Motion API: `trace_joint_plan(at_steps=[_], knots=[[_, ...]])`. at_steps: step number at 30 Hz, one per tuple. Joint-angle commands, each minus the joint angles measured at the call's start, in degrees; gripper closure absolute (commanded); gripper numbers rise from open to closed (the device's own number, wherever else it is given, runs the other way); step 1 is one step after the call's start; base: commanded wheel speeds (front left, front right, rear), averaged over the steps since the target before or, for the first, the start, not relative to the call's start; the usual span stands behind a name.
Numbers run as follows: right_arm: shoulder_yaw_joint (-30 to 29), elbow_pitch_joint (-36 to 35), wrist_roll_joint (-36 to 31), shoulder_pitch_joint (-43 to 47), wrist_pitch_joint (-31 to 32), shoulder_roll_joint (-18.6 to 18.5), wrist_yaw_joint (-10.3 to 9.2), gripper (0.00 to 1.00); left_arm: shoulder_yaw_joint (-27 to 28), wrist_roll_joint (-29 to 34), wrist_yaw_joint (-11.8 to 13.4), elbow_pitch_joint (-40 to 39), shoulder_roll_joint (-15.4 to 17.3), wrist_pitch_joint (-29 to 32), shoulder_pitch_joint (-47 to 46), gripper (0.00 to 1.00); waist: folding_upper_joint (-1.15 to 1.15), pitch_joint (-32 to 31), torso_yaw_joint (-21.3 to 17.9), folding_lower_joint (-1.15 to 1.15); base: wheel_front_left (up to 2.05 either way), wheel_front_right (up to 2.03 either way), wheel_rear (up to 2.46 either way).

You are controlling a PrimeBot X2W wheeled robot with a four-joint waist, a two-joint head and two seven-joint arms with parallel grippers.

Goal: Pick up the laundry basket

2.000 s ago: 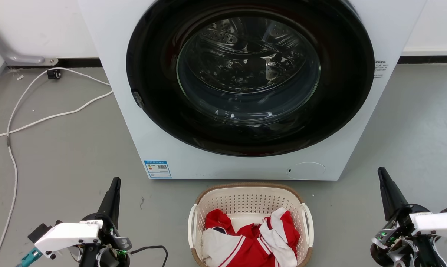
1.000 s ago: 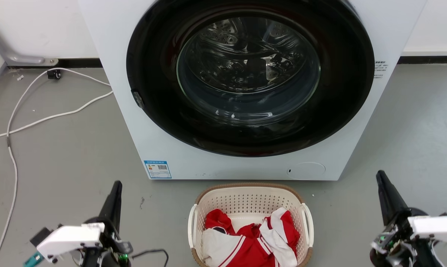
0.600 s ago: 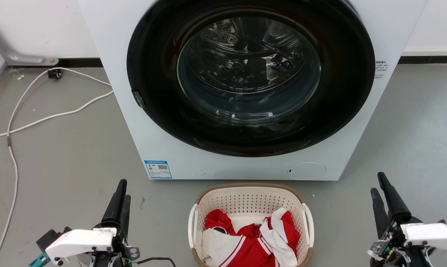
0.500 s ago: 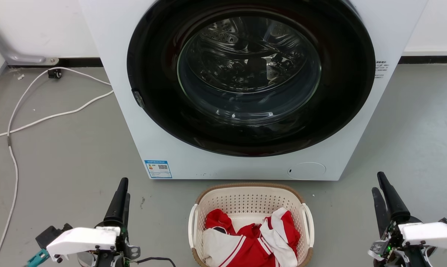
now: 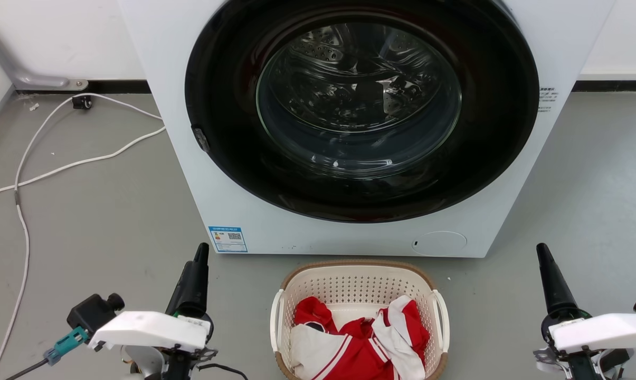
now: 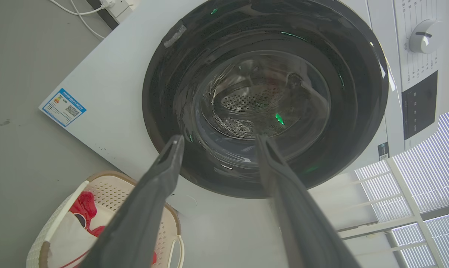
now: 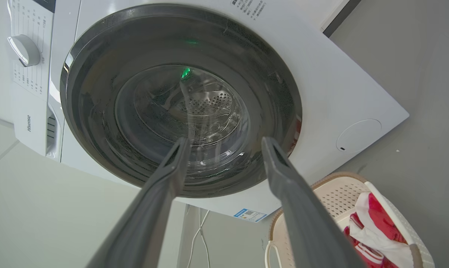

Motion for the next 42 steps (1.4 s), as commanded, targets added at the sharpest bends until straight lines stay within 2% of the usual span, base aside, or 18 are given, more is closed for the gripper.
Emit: trace_joint_plan(at_steps=[1, 22, 42], knots=[[-0.2, -1.7, -3.5, -0.2, -0.5, 0.0, 0.05, 0.0, -0.7, 3.1, 0.2, -1.3, 0.3, -0.7, -1.7, 0.0, 0.0, 0.0, 0.1, 0.0, 0.0, 0.0, 0.0], [-0.3, -7.9, -25.0, 3.0, -0.8, 0.2, 0.08, 0.0, -5.4, 22.0, 2.3, -1.5, 1.8, -4.8, -2.0, 0.0, 0.0, -0.3, 0.3, 0.0, 0.0, 0.0, 0.0], [-0.2, -13.3, -39.4, 6.0, 0.8, 0.3, 0.1, 0.0, -8.5, 34.7, 4.5, -1.3, 2.8, -7.9, -2.3, 0.0, 0.0, -0.4, 0.5, 0.0, 0.0, 0.0, 0.0]])
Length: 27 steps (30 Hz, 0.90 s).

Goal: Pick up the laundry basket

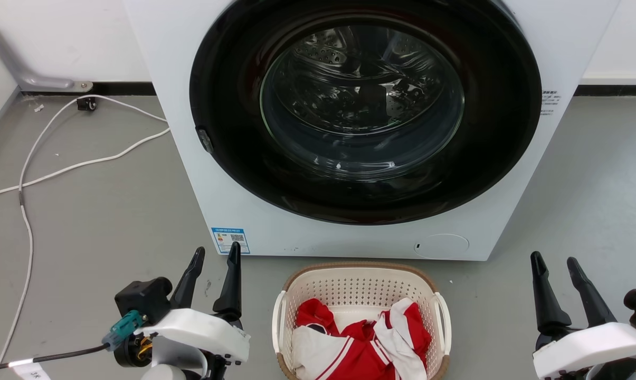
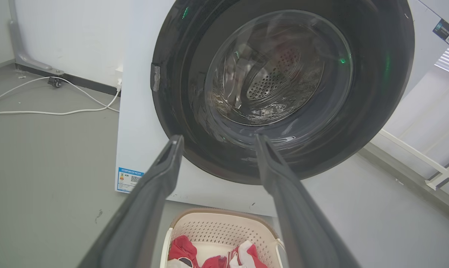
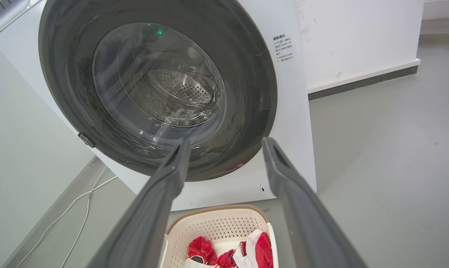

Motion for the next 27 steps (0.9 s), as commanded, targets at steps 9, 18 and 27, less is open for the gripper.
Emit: trace_joint_plan(at_steps=[9, 18, 27], knots=[[0.1, -2.8, -6.2, 1.4, 0.7, 0.0, 0.1, 0.0, -1.8, 5.9, 0.6, 0.0, 0.7, -1.7, -1.2, 0.0, 0.0, -0.2, 0.3, 0.0, 0.0, 0.0, 0.0], [-0.2, -4.3, -10.3, 2.4, 1.0, 0.0, 0.11, 0.0, -3.2, 10.3, 0.9, 0.6, 0.5, -2.9, -1.3, 0.0, 0.0, -0.4, 0.5, 0.0, 0.0, 0.0, 0.0], [-0.7, -5.3, -12.5, 3.3, 0.6, 0.0, 0.12, 0.0, -4.0, 14.4, 1.3, 1.1, 0.6, -4.0, -1.2, 0.0, 0.0, -0.5, 0.4, 0.0, 0.0, 0.0, 0.0]])
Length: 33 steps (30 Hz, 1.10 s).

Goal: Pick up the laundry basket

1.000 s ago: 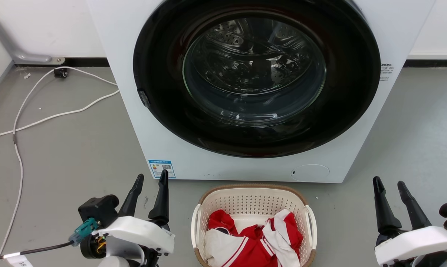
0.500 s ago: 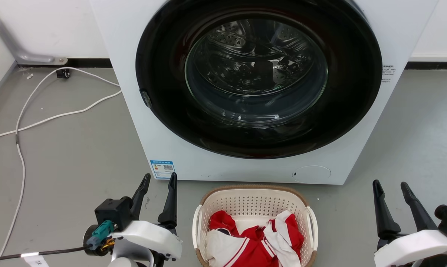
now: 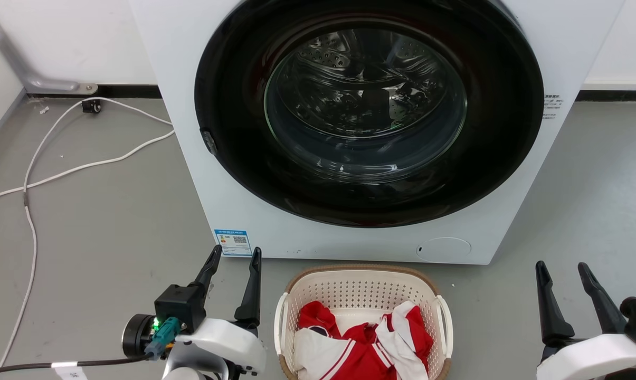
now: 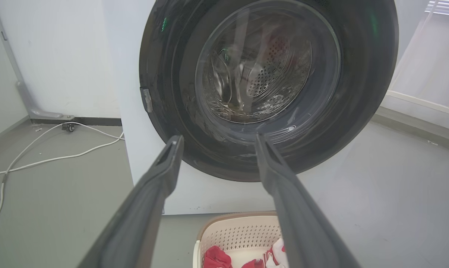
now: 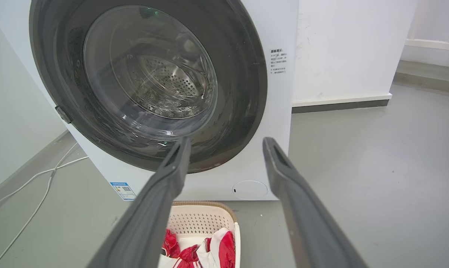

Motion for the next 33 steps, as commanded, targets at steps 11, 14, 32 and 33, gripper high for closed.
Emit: trace_joint_plan(at_steps=[11, 14, 32, 33], knots=[[-0.4, -0.9, -3.2, 1.1, -1.6, 0.0, 0.11, 0.0, -1.0, 5.2, 0.2, 0.1, 0.2, -1.7, -0.6, 0.0, 0.0, -0.1, -0.1, 0.0, 0.0, 0.0, 0.0], [-0.6, -0.7, -3.7, 1.2, -2.2, 0.0, 0.12, 0.0, -1.0, 5.8, 0.0, 0.3, 0.0, -2.0, -0.4, 0.0, 0.0, -0.1, 0.0, 0.0, 0.0, 0.0, 0.0], [-0.4, 1.0, -7.2, 1.2, -4.2, 0.0, 0.07, 0.0, -0.6, 9.6, -0.4, 0.3, -0.9, -3.5, 0.4, 0.0, 0.0, -0.2, 0.1, 0.0, 0.0, 0.0, 0.0], [-0.3, 1.3, -6.9, 1.1, -4.3, 0.0, 0.07, 0.0, -0.4, 9.5, -0.5, 0.3, -0.9, -3.4, 0.4, 0.0, 0.0, -0.2, 0.0, 0.0, 0.0, 0.0, 0.0]])
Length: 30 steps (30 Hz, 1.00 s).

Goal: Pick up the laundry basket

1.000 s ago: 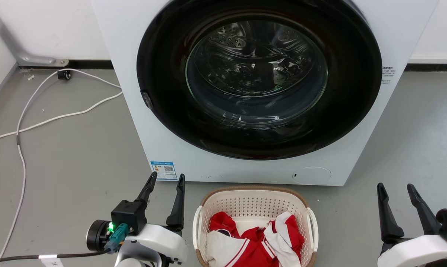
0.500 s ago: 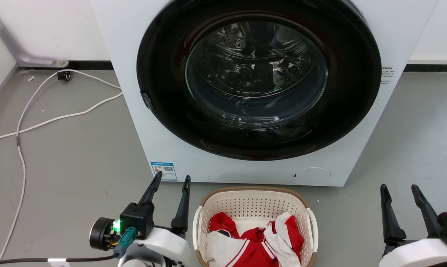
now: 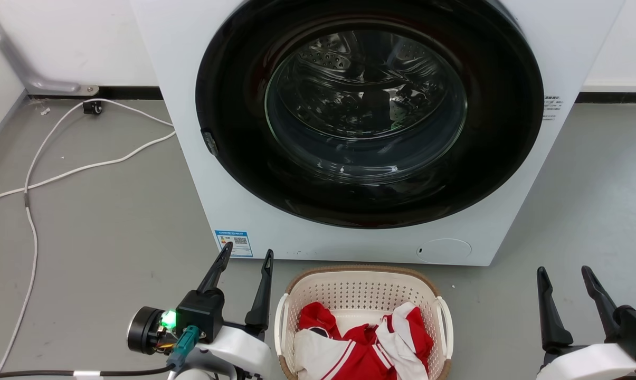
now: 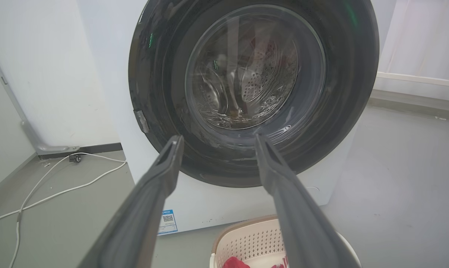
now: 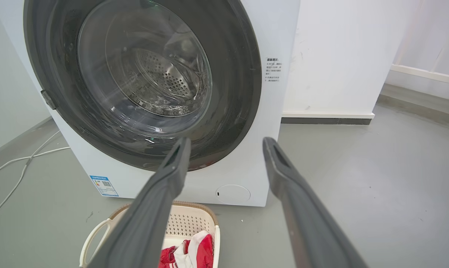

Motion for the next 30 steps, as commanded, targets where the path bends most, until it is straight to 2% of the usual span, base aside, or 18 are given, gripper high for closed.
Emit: trace_joint_plan(at_steps=[1, 21, 30], knots=[[0.0, 0.5, 0.5, 0.1, -0.4, 0.0, -0.01, 0.0, 0.3, -0.1, -0.1, 0.0, -0.2, -0.3, 0.3, 0.0, 0.0, 0.0, 0.0, 0.0, 0.0, 0.0, 0.0], [0.2, 3.7, 0.3, -1.7, -1.9, 0.0, -0.01, 0.0, 2.0, -1.0, -0.1, 0.0, -0.9, -0.3, 0.1, 0.0, 0.0, 0.0, -0.4, 0.0, 0.0, 0.0, 0.0], [-1.5, 6.0, -0.1, -4.5, -1.5, 0.0, -0.01, 0.0, 1.8, -1.5, -0.9, 3.5, -1.2, -0.2, -4.5, 0.0, 0.0, 1.7, -1.1, 0.0, 0.0, 0.0, 0.0]])
